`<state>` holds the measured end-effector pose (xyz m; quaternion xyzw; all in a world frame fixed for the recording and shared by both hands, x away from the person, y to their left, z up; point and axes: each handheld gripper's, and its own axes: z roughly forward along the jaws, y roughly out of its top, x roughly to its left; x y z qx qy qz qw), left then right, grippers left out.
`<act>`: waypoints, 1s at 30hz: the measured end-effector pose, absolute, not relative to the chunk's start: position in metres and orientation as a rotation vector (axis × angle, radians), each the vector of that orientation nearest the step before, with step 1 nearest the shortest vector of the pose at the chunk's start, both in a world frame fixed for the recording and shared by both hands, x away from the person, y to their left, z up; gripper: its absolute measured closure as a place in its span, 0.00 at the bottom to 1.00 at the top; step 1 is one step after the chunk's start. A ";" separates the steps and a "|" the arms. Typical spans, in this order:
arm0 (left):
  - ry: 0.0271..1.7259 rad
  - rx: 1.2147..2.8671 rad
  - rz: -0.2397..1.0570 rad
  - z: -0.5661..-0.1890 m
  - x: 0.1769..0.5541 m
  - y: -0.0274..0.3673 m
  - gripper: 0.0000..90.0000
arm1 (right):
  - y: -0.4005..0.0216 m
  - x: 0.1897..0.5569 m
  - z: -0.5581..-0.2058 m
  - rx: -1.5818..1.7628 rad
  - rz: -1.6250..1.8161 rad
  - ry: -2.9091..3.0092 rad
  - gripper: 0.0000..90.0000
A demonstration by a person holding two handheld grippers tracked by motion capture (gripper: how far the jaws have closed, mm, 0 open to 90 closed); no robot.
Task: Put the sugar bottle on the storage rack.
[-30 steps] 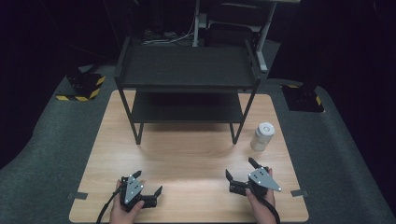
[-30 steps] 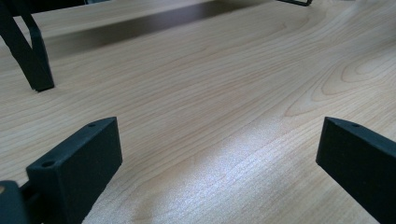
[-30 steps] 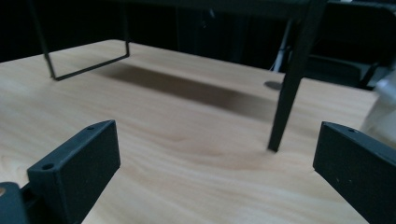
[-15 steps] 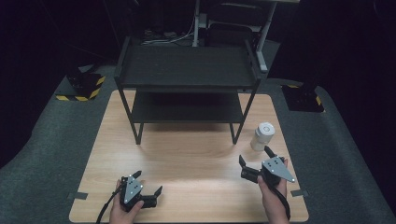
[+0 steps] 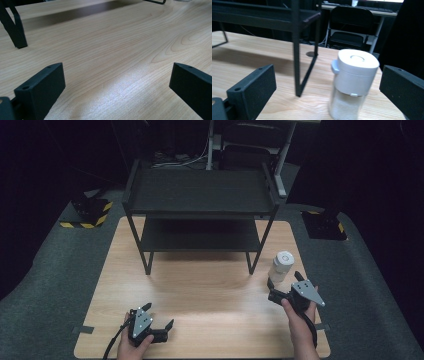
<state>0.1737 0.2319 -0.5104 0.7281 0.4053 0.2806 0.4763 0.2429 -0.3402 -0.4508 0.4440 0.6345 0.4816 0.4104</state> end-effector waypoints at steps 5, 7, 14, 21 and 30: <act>0.992 1.776 0.678 -0.511 0.173 0.233 0.00 | -0.337 0.260 -0.459 1.162 1.163 1.581 0.01; 0.995 1.778 0.673 -0.510 0.174 0.233 0.00 | -0.334 0.273 -0.465 1.184 1.148 1.573 0.01; 0.989 1.776 0.663 -0.510 0.175 0.234 0.00 | -0.333 0.306 -0.482 1.234 1.120 1.554 0.11; 0.987 1.775 0.664 -0.511 0.175 0.235 0.00 | -0.333 0.320 -0.498 1.245 1.117 1.513 0.21; 0.985 1.776 0.664 -0.511 0.175 0.235 0.00 | -0.334 0.326 -0.501 1.258 1.152 1.488 0.35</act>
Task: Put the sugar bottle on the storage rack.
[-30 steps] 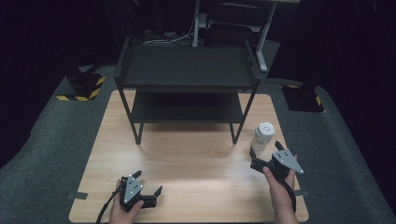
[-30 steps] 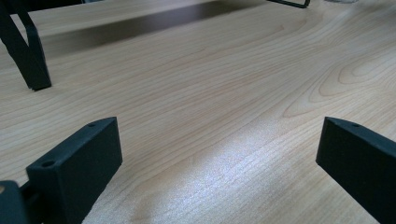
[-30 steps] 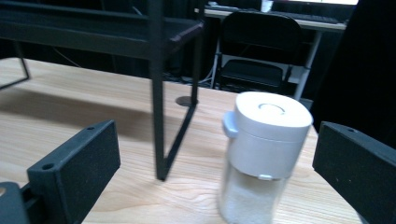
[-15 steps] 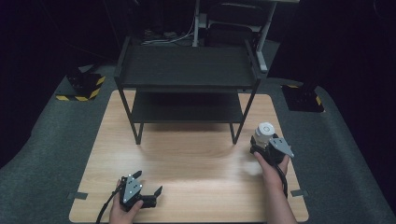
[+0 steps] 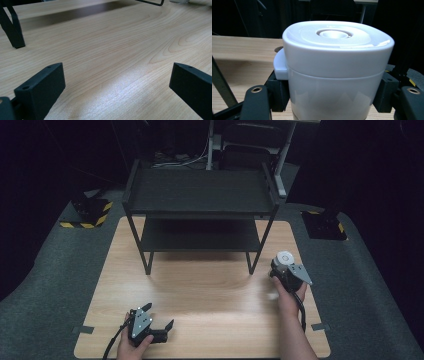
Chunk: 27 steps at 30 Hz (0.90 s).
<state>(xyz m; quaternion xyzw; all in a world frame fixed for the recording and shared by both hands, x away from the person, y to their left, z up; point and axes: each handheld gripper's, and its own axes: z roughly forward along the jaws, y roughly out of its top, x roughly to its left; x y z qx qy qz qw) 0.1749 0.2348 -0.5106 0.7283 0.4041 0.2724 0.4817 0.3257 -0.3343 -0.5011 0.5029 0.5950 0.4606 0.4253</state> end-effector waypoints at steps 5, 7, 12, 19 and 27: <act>0.987 1.778 0.668 -0.510 0.175 0.234 0.00 | -0.335 0.322 -0.493 1.260 1.149 1.504 0.35; 0.987 1.779 0.662 -0.510 0.175 0.234 0.00 | -0.335 0.316 -0.490 1.242 1.161 1.487 0.35; 0.986 1.779 0.662 -0.510 0.175 0.235 0.00 | -0.334 0.299 -0.479 1.217 1.192 1.466 0.35; 0.987 1.786 0.656 -0.509 0.177 0.234 0.00 | -0.328 0.270 -0.458 1.185 1.219 1.506 0.35; 0.990 1.788 0.653 -0.509 0.177 0.234 0.00 | -0.318 0.249 -0.442 1.149 1.246 1.551 0.35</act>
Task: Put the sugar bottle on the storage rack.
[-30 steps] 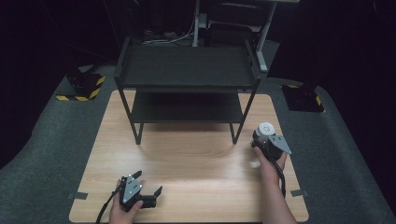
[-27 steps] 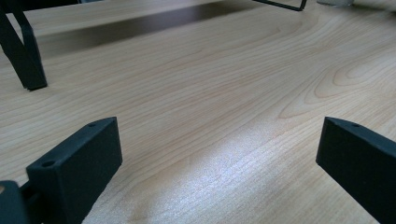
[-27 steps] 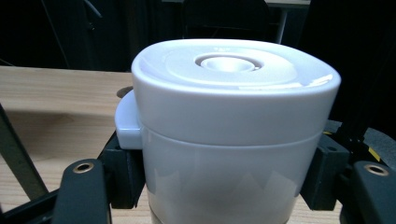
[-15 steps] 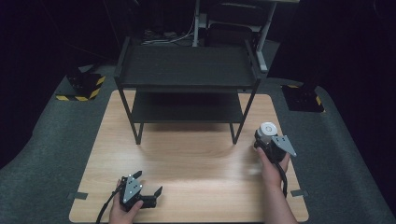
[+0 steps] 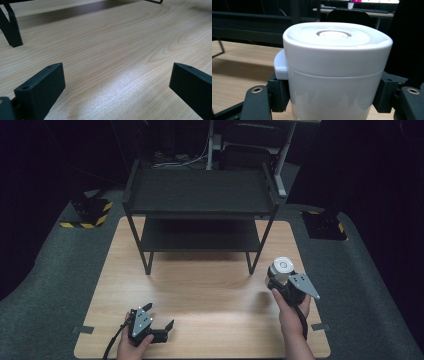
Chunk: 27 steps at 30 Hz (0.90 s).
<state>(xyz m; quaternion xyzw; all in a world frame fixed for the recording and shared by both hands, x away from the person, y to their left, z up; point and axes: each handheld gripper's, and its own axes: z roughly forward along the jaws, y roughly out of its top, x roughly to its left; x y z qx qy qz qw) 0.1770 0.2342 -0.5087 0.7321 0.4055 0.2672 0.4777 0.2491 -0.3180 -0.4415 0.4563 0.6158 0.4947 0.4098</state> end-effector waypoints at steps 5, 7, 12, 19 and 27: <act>0.986 1.788 0.660 -0.509 0.176 0.234 0.00 | -0.305 0.241 -0.425 1.124 1.277 1.587 0.35; 0.988 1.785 0.654 -0.509 0.176 0.234 0.00 | -0.299 0.240 -0.418 1.116 1.290 1.603 0.35; 0.988 1.787 0.652 -0.509 0.177 0.235 0.00 | -0.282 0.242 -0.396 1.084 1.319 1.629 0.35; 0.988 1.781 0.648 -0.509 0.176 0.236 0.00 | -0.255 0.254 -0.358 1.026 1.366 1.649 0.35; 0.988 1.780 0.640 -0.509 0.177 0.236 0.00 | -0.230 0.279 -0.335 1.008 1.404 1.684 0.35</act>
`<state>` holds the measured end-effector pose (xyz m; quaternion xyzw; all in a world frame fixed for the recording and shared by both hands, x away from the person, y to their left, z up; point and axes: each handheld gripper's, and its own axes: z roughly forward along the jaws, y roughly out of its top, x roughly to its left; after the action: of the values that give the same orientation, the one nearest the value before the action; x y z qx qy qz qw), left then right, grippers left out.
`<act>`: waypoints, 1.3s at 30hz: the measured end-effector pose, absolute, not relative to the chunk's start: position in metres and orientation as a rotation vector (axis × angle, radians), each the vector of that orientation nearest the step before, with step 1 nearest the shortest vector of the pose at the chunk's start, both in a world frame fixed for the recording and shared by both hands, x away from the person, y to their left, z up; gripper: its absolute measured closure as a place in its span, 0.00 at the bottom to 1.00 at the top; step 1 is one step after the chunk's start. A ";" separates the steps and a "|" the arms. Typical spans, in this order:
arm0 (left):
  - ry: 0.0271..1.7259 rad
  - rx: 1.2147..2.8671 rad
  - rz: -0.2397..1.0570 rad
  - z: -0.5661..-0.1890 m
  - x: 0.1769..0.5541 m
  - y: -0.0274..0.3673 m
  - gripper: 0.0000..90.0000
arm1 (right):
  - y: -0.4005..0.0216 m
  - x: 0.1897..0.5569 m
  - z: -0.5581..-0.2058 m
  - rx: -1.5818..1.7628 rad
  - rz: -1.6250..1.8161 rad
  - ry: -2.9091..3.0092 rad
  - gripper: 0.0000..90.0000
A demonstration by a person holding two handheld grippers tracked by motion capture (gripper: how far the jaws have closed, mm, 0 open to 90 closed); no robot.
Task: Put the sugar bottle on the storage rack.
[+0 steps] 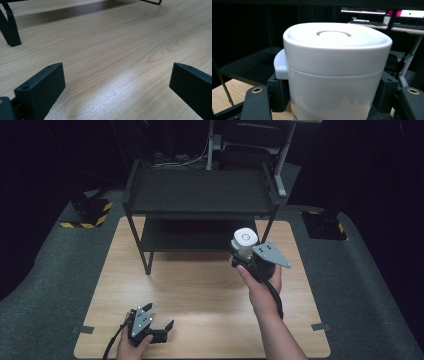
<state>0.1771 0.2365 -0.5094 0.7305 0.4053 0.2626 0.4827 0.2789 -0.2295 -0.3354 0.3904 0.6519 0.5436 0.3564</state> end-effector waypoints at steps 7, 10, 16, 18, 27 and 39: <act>0.985 1.782 0.645 -0.509 0.177 0.236 0.00 | -0.210 0.311 -0.327 1.031 1.407 1.716 0.35; 0.983 1.782 0.643 -0.509 0.177 0.237 0.00 | -0.204 0.322 -0.325 1.041 1.392 1.725 0.35; 0.989 1.779 0.638 -0.509 0.177 0.237 0.00 | -0.190 0.344 -0.326 1.037 1.362 1.728 0.35; 0.990 1.781 0.631 -0.509 0.178 0.238 0.00 | -0.185 0.353 -0.329 1.039 1.363 1.724 0.35; 0.990 1.770 0.630 -0.510 0.177 0.239 0.00 | -0.170 0.373 -0.345 1.043 1.360 1.704 0.35; 0.988 1.773 0.631 -0.510 0.178 0.239 0.00 | -0.160 0.375 -0.359 1.054 1.383 1.634 0.35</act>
<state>0.1777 0.2388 -0.5099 0.7289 0.4061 0.2592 0.4864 0.3746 -0.1600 -0.3587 0.4105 0.6365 0.5389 0.3687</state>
